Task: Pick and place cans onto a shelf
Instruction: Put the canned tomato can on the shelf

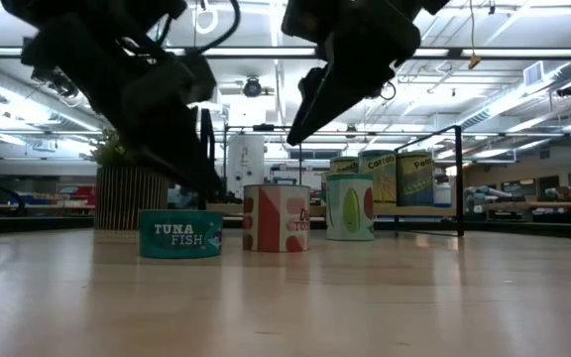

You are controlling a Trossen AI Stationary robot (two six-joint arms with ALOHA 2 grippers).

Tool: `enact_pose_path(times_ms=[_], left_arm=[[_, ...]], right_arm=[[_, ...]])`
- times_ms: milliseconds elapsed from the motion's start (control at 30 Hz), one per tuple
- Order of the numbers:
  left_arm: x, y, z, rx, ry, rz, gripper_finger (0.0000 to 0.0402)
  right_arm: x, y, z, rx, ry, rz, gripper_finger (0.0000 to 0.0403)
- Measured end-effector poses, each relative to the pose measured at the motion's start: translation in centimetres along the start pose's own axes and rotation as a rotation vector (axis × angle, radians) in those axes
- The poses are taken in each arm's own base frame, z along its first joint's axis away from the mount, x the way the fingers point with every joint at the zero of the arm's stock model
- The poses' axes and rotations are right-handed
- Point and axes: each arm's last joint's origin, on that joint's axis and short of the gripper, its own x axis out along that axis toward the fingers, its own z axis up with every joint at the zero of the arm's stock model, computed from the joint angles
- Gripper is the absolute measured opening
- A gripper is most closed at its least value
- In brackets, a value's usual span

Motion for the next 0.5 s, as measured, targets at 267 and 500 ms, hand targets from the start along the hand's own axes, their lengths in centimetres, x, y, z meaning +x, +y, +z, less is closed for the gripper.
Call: enact_pose_path(times_ms=[267,500], left_arm=[[-4.0,0.5,0.7,-0.001,0.020,0.008,0.0171],[-7.0,1.6,1.0,-0.063,0.046,0.019,0.0171]], right_arm=[[0.2,-0.8,-0.2,-0.153,-0.007,0.074,0.0380],[0.2,-2.2,0.2,-0.170,-0.063,0.088,0.0380]])
